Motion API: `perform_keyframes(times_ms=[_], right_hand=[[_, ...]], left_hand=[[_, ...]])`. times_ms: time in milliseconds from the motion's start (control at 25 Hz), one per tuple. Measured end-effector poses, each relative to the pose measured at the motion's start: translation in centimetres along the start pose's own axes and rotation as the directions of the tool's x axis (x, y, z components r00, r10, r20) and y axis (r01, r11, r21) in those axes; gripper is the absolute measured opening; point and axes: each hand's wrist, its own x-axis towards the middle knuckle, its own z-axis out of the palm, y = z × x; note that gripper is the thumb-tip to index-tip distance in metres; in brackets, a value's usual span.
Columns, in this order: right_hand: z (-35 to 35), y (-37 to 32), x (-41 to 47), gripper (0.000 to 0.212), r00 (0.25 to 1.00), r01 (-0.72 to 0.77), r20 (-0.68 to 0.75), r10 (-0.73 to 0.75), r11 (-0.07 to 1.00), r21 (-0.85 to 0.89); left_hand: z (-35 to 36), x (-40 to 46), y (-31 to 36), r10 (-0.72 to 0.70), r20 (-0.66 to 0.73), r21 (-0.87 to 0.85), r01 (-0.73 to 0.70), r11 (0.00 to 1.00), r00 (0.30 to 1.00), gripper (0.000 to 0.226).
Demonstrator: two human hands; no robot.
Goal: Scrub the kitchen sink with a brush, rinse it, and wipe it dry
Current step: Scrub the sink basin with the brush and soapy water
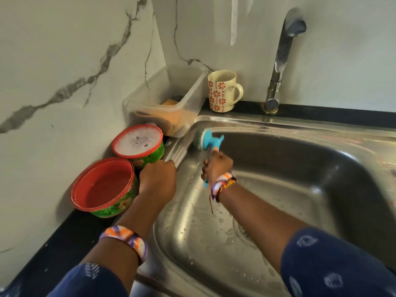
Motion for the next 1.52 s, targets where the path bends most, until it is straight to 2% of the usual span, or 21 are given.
perform_keyframes(times_ms=[80, 160, 240, 280, 320, 400, 440, 480, 560, 640, 760, 880, 1000, 1040, 1120, 1200, 1280, 1320, 1480, 1520], right_hand=[[-1.6, 3.0, -0.3, 0.036, 0.977, -0.212, -0.026, 0.213, 0.977, 0.035], [-2.0, 3.8, 0.3, 0.037, 0.919, -0.394, 0.027, 0.393, 0.916, 0.076], [-1.3, 2.3, 2.0, 0.038, 0.921, -0.389, 0.091, 0.379, 0.888, 0.245], [-1.0, 1.5, 2.5, 0.038, 0.932, -0.361, 0.099, 0.347, 0.893, 0.270], [-1.1, 1.2, 2.8, 0.038, 0.941, -0.340, 0.088, 0.328, 0.913, 0.225], [-2.3, 1.7, 3.2, 0.035, 0.914, -0.400, 0.112, 0.390, 0.913, 0.083], [-2.7, 1.7, 3.2, 0.034, 0.888, -0.451, 0.140, 0.438, 0.888, 0.084], [-2.7, 1.6, 3.2, 0.034, 0.882, -0.466, 0.165, 0.441, 0.869, 0.166], [-1.8, 1.0, 3.3, 0.036, 0.923, -0.383, 0.174, 0.342, 0.851, 0.359], [-1.1, 1.7, 2.8, 0.037, 0.930, -0.365, 0.127, 0.344, 0.840, 0.400], [-1.9, 1.2, 3.4, 0.033, 0.880, -0.473, 0.216, 0.423, 0.748, 0.466], [-1.7, -0.1, 4.1, 0.027, 0.913, -0.400, 0.174, 0.370, 0.723, 0.563], [-1.3, 1.1, 3.6, 0.030, 0.904, -0.427, 0.198, 0.380, 0.762, 0.487], [-1.8, 0.7, 3.8, 0.038, 0.915, -0.402, 0.189, 0.356, 0.792, 0.458], [-3.4, -0.6, 4.5, 0.054, 0.965, -0.263, 0.086, 0.249, 0.880, 0.396], [-2.9, -1.5, 2.7, 0.040, 0.921, -0.389, 0.172, 0.350, 0.855, 0.343], [-2.0, 0.4, 2.3, 0.026, 0.939, -0.344, 0.140, 0.314, 0.857, 0.383], [-1.4, 0.7, 2.6, 0.030, 0.923, -0.382, 0.112, 0.368, 0.838, 0.390], [-2.0, -0.3, 5.4, 0.033, 0.942, -0.295, 0.047, 0.333, 0.752, 0.590], [-2.1, 0.1, 5.5, 0.032, 0.941, -0.284, 0.007, 0.339, 0.776, 0.563]], left_hand=[[0.3, 0.1, -0.2, 0.013, -0.003, -0.016, -0.013, 1.000, 1.000, 0.034], [0.5, 0.2, -0.3, 0.029, -0.018, -0.013, -0.029, 0.999, 0.999, 0.035], [0.7, 0.5, -0.4, 0.039, -0.030, -0.001, -0.039, 0.999, 0.999, 0.036], [0.7, 0.6, -0.4, 0.038, -0.030, 0.007, -0.037, 0.999, 0.999, 0.036], [0.6, 0.6, -0.5, 0.033, -0.026, 0.009, -0.033, 0.999, 0.999, 0.036], [0.4, 0.3, -0.4, 0.032, -0.023, 0.001, -0.032, 1.000, 0.999, 0.037], [0.5, 0.2, -0.3, 0.036, -0.021, 0.000, -0.036, 0.999, 0.999, 0.037], [0.5, 0.2, -0.3, 0.039, -0.021, -0.004, -0.039, 0.999, 0.999, 0.037], [0.6, 0.5, -0.5, 0.030, -0.027, -0.020, -0.031, 0.999, 0.999, 0.037], [0.4, 0.3, -0.5, 0.033, -0.015, -0.028, -0.033, 0.999, 0.999, 0.036], [0.2, 0.0, -0.4, 0.054, -0.014, -0.031, -0.054, 0.998, 0.998, 0.036], [0.2, 0.3, -0.6, 0.047, -0.022, -0.052, -0.048, 0.997, 0.999, 0.035], [0.0, -0.2, -0.6, 0.062, 0.007, -0.073, -0.062, 0.995, 0.998, 0.039], [-0.2, -0.1, -0.7, 0.063, 0.017, -0.073, -0.061, 0.995, 0.998, 0.039], [-0.2, 0.4, -0.9, 0.061, 0.041, -0.073, -0.058, 0.996, 0.997, 0.036], [-0.6, 0.3, -0.9, 0.063, 0.076, -0.078, -0.057, 0.995, 0.995, 0.032], [-1.1, 0.0, -0.8, 0.072, 0.084, -0.083, -0.065, 0.994, 0.994, 0.028], [-1.3, 0.1, -0.9, 0.090, 0.076, -0.078, -0.084, 0.993, 0.993, 0.026], [-2.2, 0.1, -0.8, 0.149, 0.064, -0.039, -0.147, 0.988, 0.987, 0.025], [-2.5, 0.0, -0.8, 0.167, 0.067, -0.036, -0.165, 0.986, 0.984, 0.026]])
